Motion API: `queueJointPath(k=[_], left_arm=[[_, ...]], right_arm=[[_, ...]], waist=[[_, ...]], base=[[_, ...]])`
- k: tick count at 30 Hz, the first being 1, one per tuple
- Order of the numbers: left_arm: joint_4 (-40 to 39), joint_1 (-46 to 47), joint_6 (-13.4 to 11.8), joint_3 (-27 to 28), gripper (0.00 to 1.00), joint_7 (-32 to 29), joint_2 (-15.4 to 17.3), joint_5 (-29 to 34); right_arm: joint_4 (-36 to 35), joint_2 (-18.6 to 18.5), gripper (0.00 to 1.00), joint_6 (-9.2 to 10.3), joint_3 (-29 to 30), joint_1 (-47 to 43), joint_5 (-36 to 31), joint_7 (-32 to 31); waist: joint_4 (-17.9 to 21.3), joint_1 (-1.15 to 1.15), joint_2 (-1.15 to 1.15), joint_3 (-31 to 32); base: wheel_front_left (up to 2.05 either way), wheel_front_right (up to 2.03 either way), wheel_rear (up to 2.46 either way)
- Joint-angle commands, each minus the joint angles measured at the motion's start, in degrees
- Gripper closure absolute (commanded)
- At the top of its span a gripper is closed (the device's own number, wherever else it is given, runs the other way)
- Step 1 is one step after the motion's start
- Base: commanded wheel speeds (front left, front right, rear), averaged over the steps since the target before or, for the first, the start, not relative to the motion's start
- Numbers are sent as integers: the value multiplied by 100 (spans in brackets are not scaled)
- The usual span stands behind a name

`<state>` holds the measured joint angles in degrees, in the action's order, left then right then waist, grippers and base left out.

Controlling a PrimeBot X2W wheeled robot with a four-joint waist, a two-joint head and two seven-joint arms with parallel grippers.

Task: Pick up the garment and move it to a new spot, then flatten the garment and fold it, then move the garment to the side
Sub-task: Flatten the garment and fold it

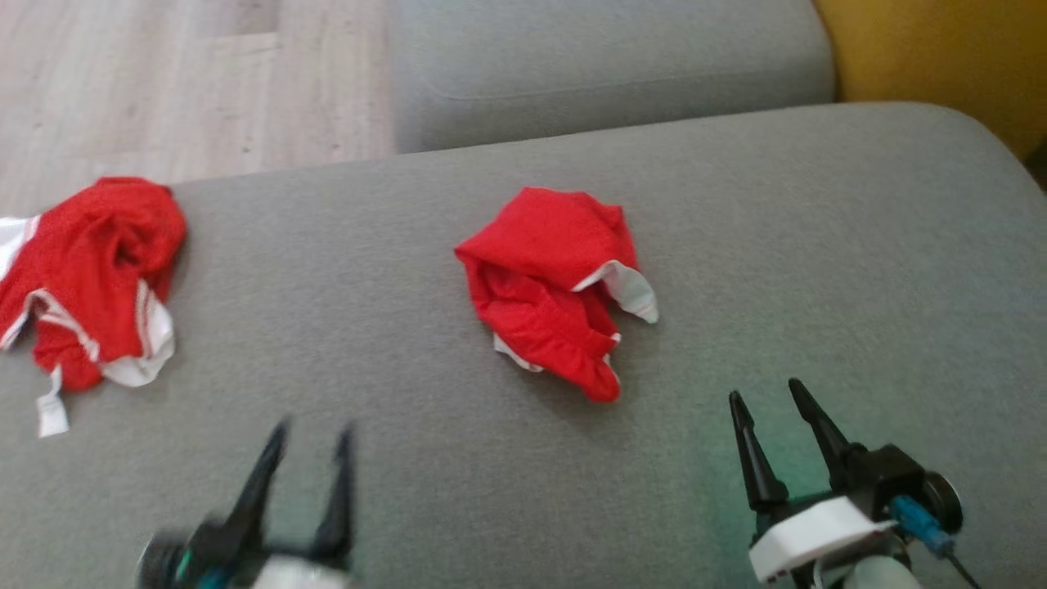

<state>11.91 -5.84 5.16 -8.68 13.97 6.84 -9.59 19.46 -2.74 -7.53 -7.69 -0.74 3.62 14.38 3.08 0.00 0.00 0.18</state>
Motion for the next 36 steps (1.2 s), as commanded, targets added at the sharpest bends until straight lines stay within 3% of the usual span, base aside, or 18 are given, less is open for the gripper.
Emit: queueJointPath(k=[1, 10, 15, 21, 36], left_arm=[[-262, 603, 34, 37, 0, -50, 11, 82], [17, 2492, 223, -1491, 0, -1381, -65, 210], [576, 3310, 230, -2039, 0, -2124, -248, 30], [1288, 3845, 231, -2593, 0, -2597, -349, -87], [2443, 4034, 140, -2754, 2, -3221, -153, -73]], right_arm=[[-206, -14, 0, 4, -169, 306, 50, 62], [-417, -14, 0, 4, -399, 558, 187, 62], [-444, -14, 0, 4, -489, 660, 222, 62], [-453, -14, 0, 4, -548, 745, 285, 62], [-469, -14, 0, 4, -510, 708, 398, 62]], waist=[[135, 0, 0, -72], [649, 0, 0, -567], [891, 0, 0, -778], [1131, 0, 0, -863], [1165, 0, 0, -845]], base=[[0, 0, 0], [0, 0, 0], [0, 0, 0], [0, 0, 0], [0, 0, 0]])
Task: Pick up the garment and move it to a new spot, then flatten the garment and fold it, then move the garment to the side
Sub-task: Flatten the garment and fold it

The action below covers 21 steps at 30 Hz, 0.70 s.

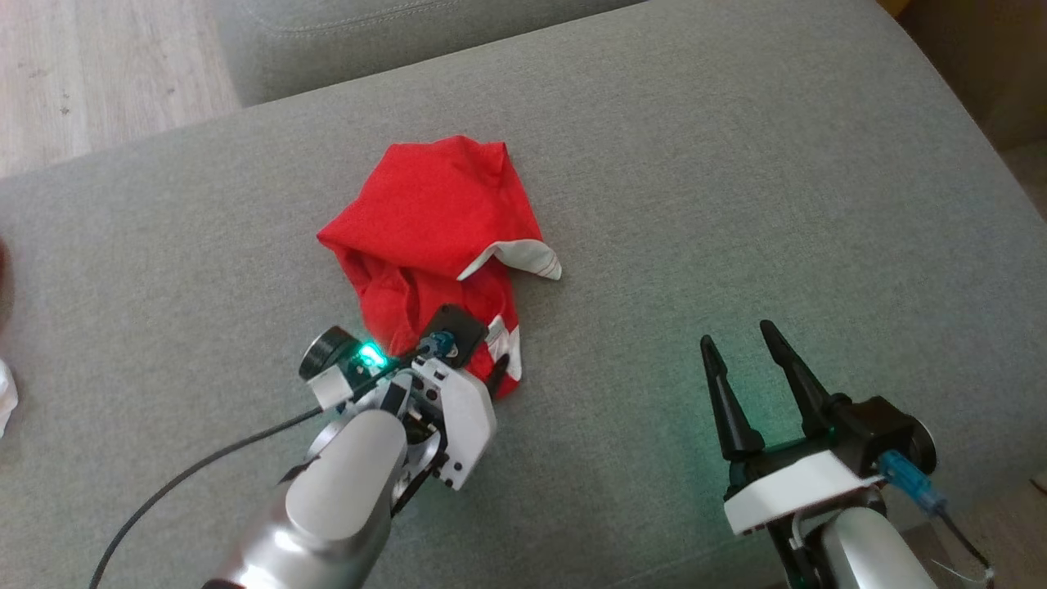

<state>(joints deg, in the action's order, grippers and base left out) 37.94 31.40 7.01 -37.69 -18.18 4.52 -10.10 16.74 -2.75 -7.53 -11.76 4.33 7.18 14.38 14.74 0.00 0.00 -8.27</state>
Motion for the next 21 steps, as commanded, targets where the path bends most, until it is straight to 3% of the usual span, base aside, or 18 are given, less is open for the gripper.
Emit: queueJointPath(k=[1, 3, 5, 6, 10, 21], left_arm=[[-115, 307, -41, 136, 7, -28, 76, -47], [-27, 294, -32, 120, 47, -78, 64, -110], [41, 287, -25, 96, 75, -98, 53, -156], [75, 285, -20, 79, 100, -107, 49, -180], [47, 345, 4, 70, 100, -10, 35, -356], [-1095, 1123, -186, 852, 100, 1010, -31, -934]], right_arm=[[-195, -13, 0, 4, -115, 209, 48, 62], [-192, -13, 0, 4, -144, 226, 64, 62], [-184, -13, 0, 4, -161, 238, 87, 62], [-178, -13, 0, 4, -165, 242, 96, 62], [-183, -13, 0, 4, -181, 241, 170, 62], [-502, -13, 0, 4, -274, 292, 316, 62]], waist=[[0, 0, 0, -3], [12, 0, 0, -5], [39, 0, 0, -2], [54, 0, 0, -1], [143, 0, 0, 28], [407, 0, 0, 146]], base=[[0, 0, 0], [0, 0, 0], [0, 0, 0], [0, 0, 0], [0, 0, 0], [0, 0, 0]])
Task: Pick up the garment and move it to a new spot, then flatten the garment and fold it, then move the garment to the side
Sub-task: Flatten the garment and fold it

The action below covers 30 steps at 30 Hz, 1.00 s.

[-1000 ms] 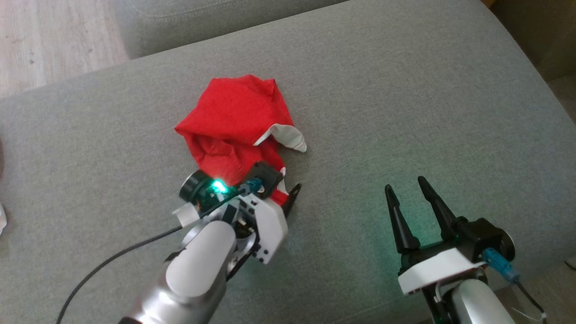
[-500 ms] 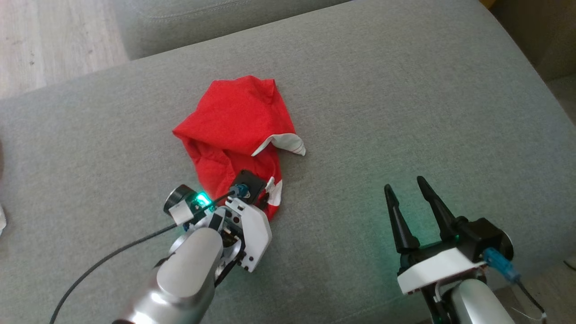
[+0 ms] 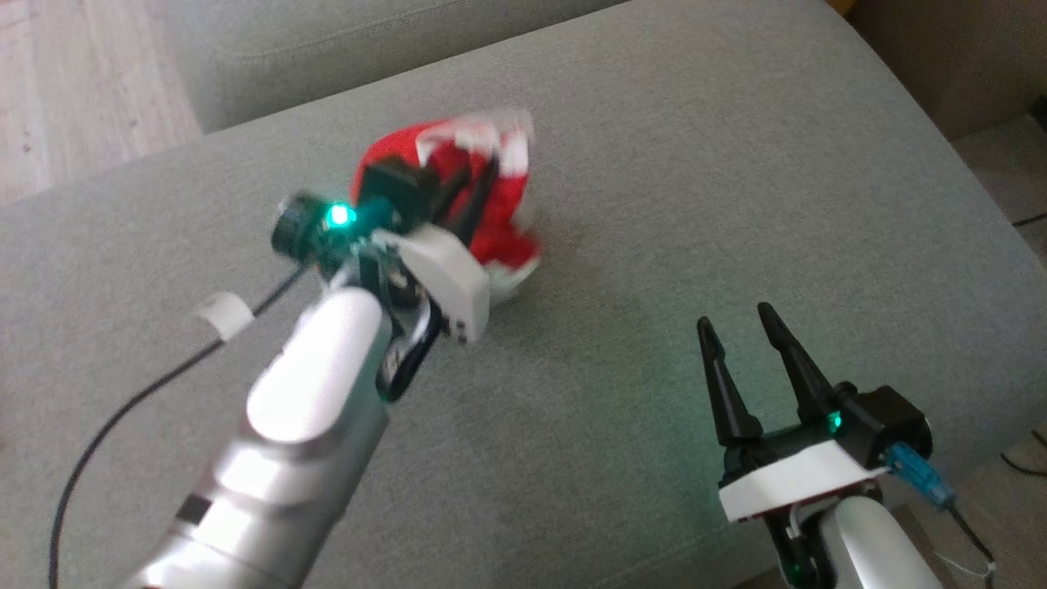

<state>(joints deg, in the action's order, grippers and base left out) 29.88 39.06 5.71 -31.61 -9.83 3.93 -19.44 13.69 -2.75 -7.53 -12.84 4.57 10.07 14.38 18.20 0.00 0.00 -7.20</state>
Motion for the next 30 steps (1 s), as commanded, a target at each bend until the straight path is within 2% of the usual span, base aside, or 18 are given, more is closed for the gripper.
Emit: queueJointPath(k=[1, 7, 10, 17, 22, 26, 30], left_arm=[[-348, 418, -99, 315, 100, 315, 18, -35], [-433, 606, -262, 460, 100, 1034, -45, -159], [-398, 526, -267, 417, 100, 1229, -55, -172], [-463, -683, -101, 155, 100, 1752, -41, -445], [-930, -2152, -130, 153, 100, 1972, 323, -718], [-1474, -3313, -429, 453, 100, 2101, 737, -957], [-1863, -4221, -660, 698, 100, 2076, 1000, -1229]], right_arm=[[-205, -13, 0, 4, -181, 276, 34, 62], [-222, -13, 0, 4, -219, 283, 66, 62], [-236, -13, 0, 4, -201, 279, 77, 62], [-274, -13, 0, 4, -102, 149, 67, 62], [-308, -13, 0, 4, 37, 3, 7, 62], [-304, -13, 0, 4, 135, -103, -89, 62], [-304, -13, 0, 4, 227, -190, -165, 62]], waist=[[95, 0, 0, 61], [274, 0, 0, 165], [287, 0, 0, 168], [210, 0, 0, 186], [60, 0, 0, 228], [-119, 0, 0, 291], [-360, 0, 0, 323]], base=[[0, 0, 0], [0, 0, 0], [0, 0, 0], [0, 0, 0], [0, 0, 0], [0, 0, 0], [0, 0, 0]])
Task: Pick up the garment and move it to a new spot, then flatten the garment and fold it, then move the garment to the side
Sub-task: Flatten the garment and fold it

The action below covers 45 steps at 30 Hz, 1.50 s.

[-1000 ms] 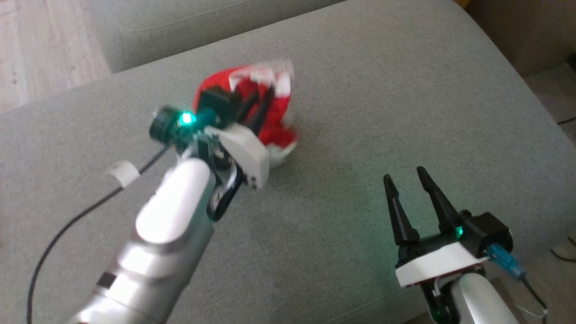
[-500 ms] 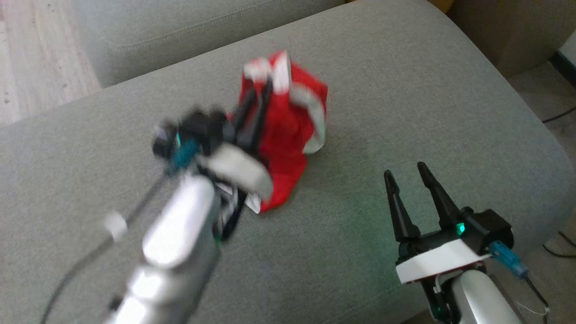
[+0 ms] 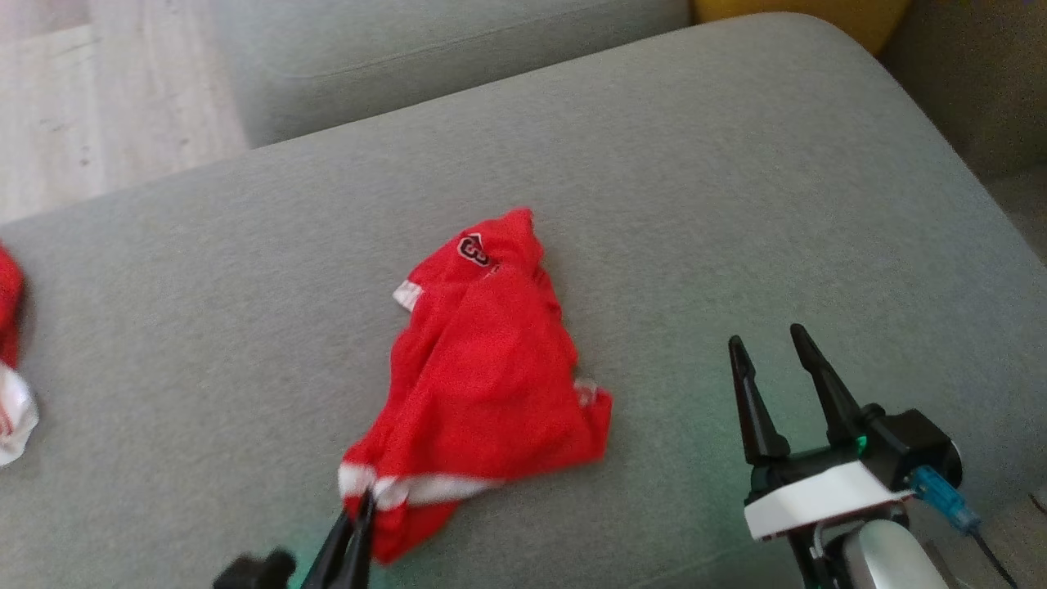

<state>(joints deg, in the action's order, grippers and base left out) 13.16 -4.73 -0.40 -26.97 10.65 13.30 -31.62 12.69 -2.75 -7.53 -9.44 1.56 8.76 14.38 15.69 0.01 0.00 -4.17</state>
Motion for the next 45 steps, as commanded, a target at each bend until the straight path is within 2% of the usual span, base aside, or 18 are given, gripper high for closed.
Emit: queueJointPath(k=[1, 3, 4, 5, 6, 7, 13, 16, 19, 22, 25, 27, 32, 37, 41, 43, 44, 45], left_arm=[[-229, 29, -94, 256, 100, 19, 120, -17], [-263, -168, -116, 282, 100, -46, 126, -139], [-268, -227, -117, 272, 88, -87, 135, -168], [-275, -268, -122, 256, 66, -120, 147, -178], [-286, -311, -143, 262, 51, -159, 136, -219], [-305, -348, -170, 275, 0, -194, 137, -251], [-574, -555, -652, 693, 0, -450, 357, -429], [-960, -619, -1048, 1028, 0, -583, 588, -416], [-1572, -518, -1254, 1190, 0, -684, 719, -367], [-2093, -167, -1114, 892, 0, -980, 657, -342], [-2173, 230, -957, 479, 0, -1286, 621, -147], [-2081, 672, -813, 56, 0, -1593, 417, -27], [-1250, 1642, -650, -636, 0, -2274, 14, 308], [-327, 2195, -713, -753, 0, -2586, -125, 474], [68, 2317, -593, -758, 0, -2710, -230, 296], [254, 2368, -553, -769, 61, -2724, -257, 260], [353, 2394, -536, -785, 100, -2718, -257, 270], [446, 2408, -502, -798, 100, -2713, -269, 253]], right_arm=[[-200, -13, 0, 4, -108, 97, -54, 62], [-180, -13, 0, 4, -127, 77, -87, 62], [-171, -13, 0, 4, -142, 69, -103, 62], [-166, -13, 0, 4, -152, 64, -117, 62], [-165, -13, 0, 4, -152, 61, -128, 62], [-165, -13, 0, 4, -151, 61, -135, 62], [-172, -13, 0, 4, -165, 94, -157, 62], [-165, -13, 0, 4, -190, 97, -151, 62], [-159, -13, 0, 4, -202, 109, -135, 62], [-168, -13, 0, 4, -222, 151, -117, 62], [-171, -13, 0, 4, -257, 205, -106, 62], [-173, -13, 0, 4, -302, 270, -96, 62], [-191, -13, 0, 4, -445, 416, -29, 62], [-218, -13, 0, 4, -444, 475, 47, 62], [-240, -13, 0, 4, -379, 458, 54, 62], [-245, -13, 0, 4, -372, 452, 59, 62], [-245, -13, 0, 4, -371, 452, 61, 62], [-243, -13, 0, 4, -370, 452, 66, 62]], waist=[[-177, -1, 0, 20], [-296, -1, 0, 33], [-346, -1, 0, 39], [-393, -1, 0, 39], [-431, -1, 0, 40], [-457, -1, 0, 41], [-501, -1, 0, 18], [-478, -1, 0, 23], [-452, -1, 0, 14], [-435, -1, 0, -47], [-406, -1, 0, -108], [-369, -1, 0, -172], [-175, -1, 0, -333], [64, -1, 0, -447], [155, -1, 0, -513], [175, -1, 0, -526], [182, -1, 0, -528], [186, -1, 0, -524]], base=[[0, 0, 0], [0, 0, 0], [0, 0, 0], [0, 0, 0], [0, 0, 0], [0, 0, 0], [0, 0, 0], [0, 0, 0], [0, 0, 0], [0, 0, 0], [0, 0, 0], [0, 0, 0], [0, 0, 0], [0, 0, 0], [0, 0, 0], [0, 0, 0], [0, 0, 0], [0, 0, 0]])
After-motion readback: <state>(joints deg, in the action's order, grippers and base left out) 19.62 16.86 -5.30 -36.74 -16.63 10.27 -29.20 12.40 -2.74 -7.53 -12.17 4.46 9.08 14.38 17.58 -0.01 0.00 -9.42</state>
